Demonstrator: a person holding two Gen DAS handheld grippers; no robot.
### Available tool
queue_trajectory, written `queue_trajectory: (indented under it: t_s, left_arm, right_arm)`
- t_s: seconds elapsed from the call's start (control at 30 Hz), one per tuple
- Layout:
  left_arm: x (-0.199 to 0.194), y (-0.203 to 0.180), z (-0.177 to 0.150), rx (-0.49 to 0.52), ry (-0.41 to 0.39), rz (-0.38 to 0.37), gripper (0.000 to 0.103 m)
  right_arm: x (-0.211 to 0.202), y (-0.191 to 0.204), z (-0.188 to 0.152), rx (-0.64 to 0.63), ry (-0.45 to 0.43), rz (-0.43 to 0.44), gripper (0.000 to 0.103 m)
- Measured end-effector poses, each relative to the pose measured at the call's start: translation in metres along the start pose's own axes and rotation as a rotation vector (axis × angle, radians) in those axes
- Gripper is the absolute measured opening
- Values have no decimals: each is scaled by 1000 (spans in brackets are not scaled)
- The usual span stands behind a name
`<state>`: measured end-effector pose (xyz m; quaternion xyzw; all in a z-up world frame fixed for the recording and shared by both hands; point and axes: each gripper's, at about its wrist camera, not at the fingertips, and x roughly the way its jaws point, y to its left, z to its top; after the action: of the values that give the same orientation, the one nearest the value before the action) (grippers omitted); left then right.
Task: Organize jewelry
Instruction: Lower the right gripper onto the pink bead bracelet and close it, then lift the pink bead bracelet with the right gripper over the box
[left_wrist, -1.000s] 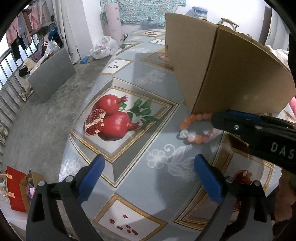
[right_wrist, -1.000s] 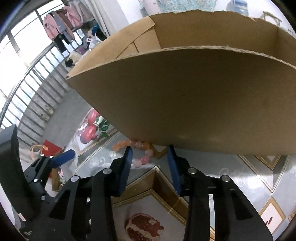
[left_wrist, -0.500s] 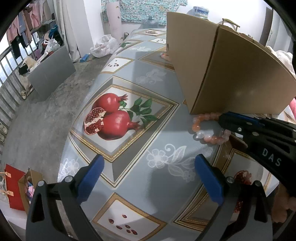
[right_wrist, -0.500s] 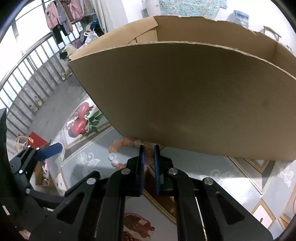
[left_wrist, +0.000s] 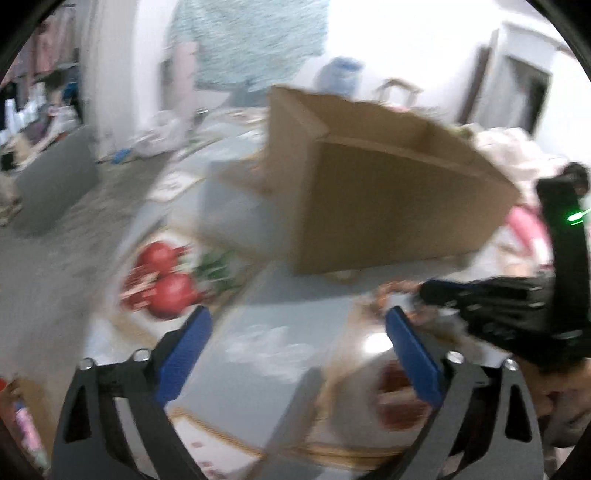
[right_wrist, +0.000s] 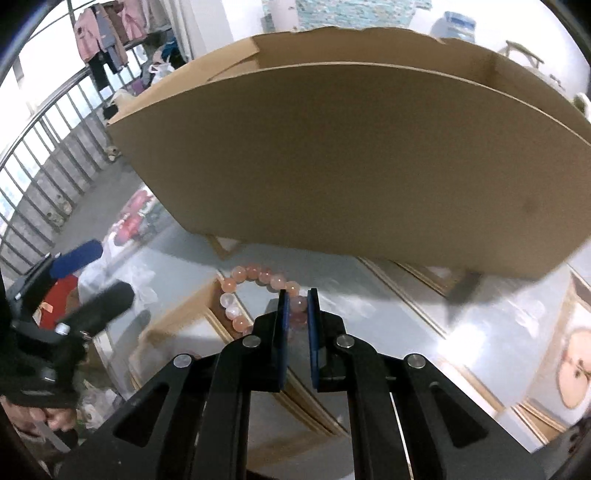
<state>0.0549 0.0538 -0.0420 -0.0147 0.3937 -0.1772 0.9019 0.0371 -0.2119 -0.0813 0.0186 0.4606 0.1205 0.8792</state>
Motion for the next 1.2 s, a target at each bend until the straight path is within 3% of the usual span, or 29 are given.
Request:
queue_trajectory:
  t_s: [0.13,0.27,0.47,0.6,0.67,0.83,1.03,1.2]
  left_arm:
    - [8,-22,5,22,16,-191,69]
    - [27,-44,9,54,78,-291,48]
    - [49,-67,8,131,171,-272,26]
    - [56,-71,9,152,189,-251,25]
    - [58,-78,12,181,195,-220,14]
    - [55,-88,17,214,185,-197,9]
    - [8,-90,45,201,115,-244,9]
    - [-41,-99,101,234,-38,-284,9]
  right_arm:
    - [-10,-13,-11,2,-1,-9,7]
    - [-19,-24,-21,-13,-8,-9,8]
    - [-25,-32,-23,-12,-23,18,8]
    - [-25,-33,-25,-20,-34,38,8]
    - [-26,-28,-25,-29,-41,44,7]
    - [-35,-35,-22,-29,-58,55,7]
    - [-84,-37,-9,-49,-142,82,7]
    - [-138,-39,32,-89,-304,97,7]
